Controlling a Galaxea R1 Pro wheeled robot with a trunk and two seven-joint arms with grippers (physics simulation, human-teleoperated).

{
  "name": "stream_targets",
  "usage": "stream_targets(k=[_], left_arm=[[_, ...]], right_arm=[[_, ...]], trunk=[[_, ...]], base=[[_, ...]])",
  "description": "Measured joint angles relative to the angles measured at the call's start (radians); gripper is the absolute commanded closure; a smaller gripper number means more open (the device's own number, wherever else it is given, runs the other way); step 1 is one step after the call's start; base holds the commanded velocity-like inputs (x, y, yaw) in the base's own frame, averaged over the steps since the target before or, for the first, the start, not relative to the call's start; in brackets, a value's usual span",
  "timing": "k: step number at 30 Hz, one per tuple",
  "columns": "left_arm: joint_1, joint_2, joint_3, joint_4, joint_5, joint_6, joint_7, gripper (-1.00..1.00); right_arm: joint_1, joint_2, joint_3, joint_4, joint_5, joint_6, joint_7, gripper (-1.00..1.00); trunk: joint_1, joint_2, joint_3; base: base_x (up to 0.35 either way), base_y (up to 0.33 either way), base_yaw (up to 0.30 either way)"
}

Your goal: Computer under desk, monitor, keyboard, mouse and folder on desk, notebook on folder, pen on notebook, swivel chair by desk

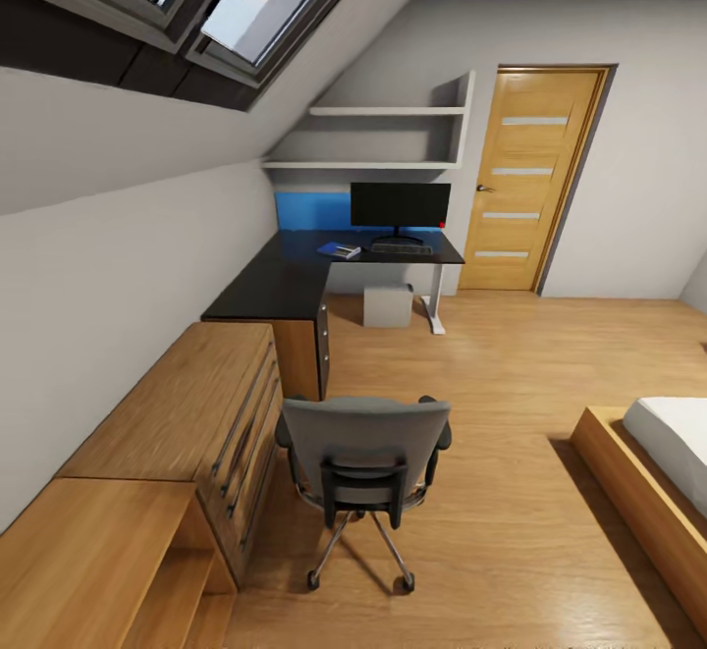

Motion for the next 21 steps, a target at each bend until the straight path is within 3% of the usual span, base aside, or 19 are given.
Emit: stream_targets(k=[21], left_arm=[[0.000, 0.000, 0.000, 0.000, 0.000, 0.000, 0.000, -1.00]], right_arm=[[0.000, 0.000, 0.000, 0.000, 0.000, 0.001, 0.000, -1.00]], trunk=[[0.000, 0.000, 0.000]], base=[[-0.004, 0.074, 0.000]])
